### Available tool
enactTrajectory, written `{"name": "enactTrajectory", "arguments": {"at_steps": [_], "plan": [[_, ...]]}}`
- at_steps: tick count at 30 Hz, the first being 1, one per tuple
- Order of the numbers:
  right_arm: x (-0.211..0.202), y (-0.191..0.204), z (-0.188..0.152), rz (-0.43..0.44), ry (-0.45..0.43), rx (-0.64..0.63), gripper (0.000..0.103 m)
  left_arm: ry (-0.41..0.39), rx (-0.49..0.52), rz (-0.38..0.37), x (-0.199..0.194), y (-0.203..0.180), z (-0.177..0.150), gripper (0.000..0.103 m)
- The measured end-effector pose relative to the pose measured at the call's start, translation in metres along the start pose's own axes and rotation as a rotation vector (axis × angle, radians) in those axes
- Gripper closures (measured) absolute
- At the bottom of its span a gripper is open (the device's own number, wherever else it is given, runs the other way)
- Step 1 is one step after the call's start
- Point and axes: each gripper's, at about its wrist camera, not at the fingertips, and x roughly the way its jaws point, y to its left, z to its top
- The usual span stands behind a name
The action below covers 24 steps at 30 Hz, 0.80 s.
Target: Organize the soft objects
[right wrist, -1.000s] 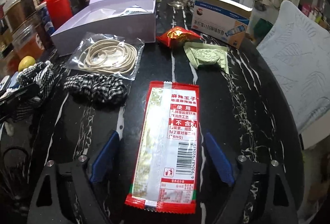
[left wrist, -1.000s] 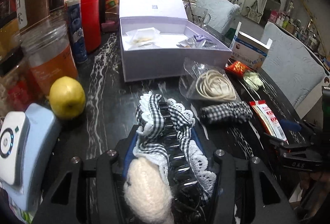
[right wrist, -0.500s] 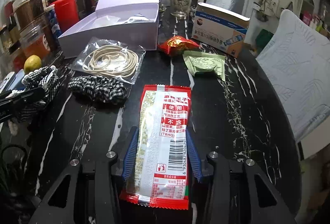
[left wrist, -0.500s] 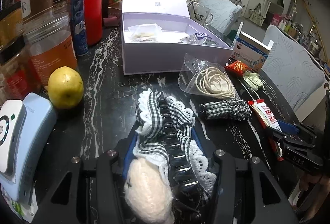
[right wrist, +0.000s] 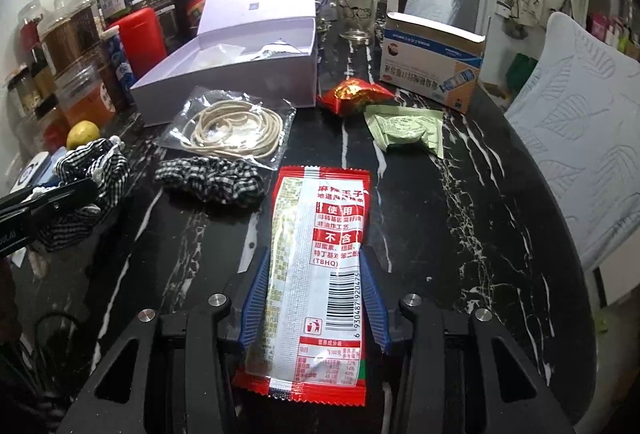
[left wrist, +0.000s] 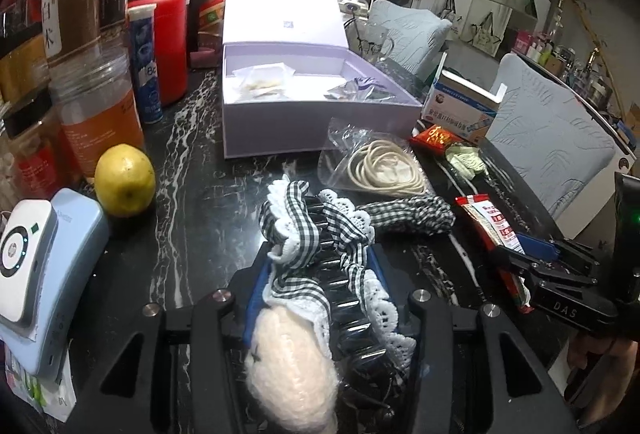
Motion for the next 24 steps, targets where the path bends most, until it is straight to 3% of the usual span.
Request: {"name": "enactTrajectory", "arguments": {"at_steps": [10, 24], "plan": [[-0.02, 0.002, 0.017, 0.069, -0.06, -0.001, 0.06, -0.05, 0.037, -0.008, -0.017, -0.011, 0.018, 0.057], [-0.053, 0.007, 0.075, 0.079, -0.201, -0.078, 0.06, -0.223, 0.099, -0.026, -0.044, -0.034, 0.077, 0.057]]}}
